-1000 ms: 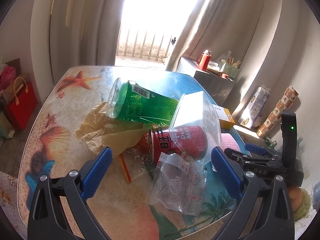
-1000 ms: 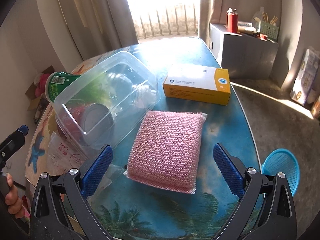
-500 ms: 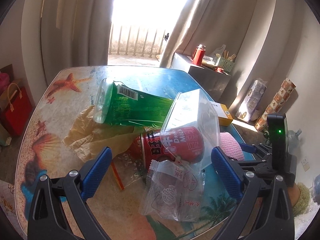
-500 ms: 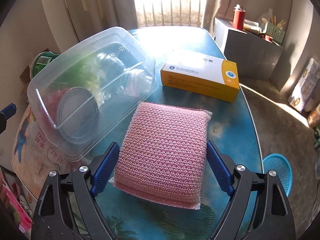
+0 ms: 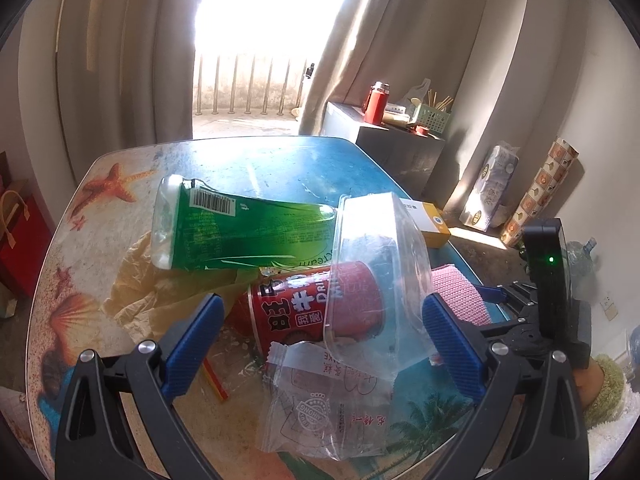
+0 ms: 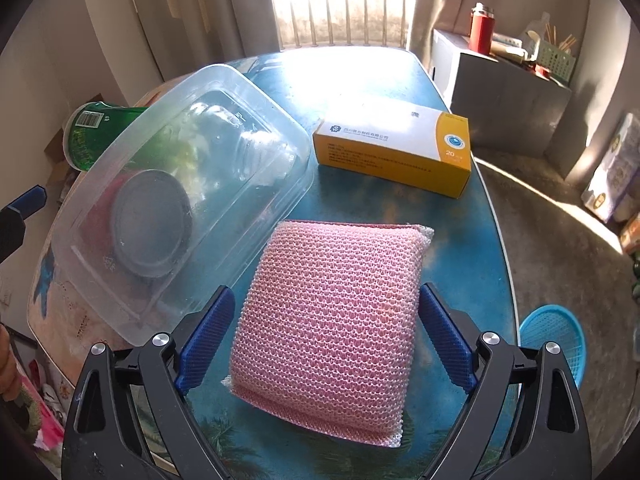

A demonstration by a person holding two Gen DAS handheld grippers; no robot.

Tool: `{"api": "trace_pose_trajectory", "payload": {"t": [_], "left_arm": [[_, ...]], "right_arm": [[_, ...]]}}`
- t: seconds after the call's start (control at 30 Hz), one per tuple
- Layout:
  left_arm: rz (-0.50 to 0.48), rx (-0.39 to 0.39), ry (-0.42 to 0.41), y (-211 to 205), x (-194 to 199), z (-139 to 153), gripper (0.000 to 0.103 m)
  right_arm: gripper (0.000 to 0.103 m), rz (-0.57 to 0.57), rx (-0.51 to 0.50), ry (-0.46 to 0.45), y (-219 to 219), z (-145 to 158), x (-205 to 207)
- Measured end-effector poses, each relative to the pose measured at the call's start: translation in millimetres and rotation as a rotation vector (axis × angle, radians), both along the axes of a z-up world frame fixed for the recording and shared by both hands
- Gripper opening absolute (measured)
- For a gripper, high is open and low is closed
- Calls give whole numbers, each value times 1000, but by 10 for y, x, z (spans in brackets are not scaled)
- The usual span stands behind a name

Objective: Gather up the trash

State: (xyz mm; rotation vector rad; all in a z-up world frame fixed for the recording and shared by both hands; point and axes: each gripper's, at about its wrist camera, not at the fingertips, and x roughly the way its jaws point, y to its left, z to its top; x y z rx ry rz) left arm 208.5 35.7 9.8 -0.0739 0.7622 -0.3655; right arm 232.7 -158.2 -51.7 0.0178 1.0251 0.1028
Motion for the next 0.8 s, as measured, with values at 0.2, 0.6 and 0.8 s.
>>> {"api": "trace_pose_trajectory", "payload": {"t": [0.2, 0.6, 0.8], "left_arm": [[-99, 77, -7, -236, 27, 59, 97], [-272, 293, -59, -704, -77, -10, 97], [-264, 333, -1, -821, -113, -158, 97]], "right_arm": [[88, 4, -2, -3, -48, 6, -72], [79, 53, -9, -4, -330, -15, -277], [79, -1, 48, -1, -540, -32, -274]]}}
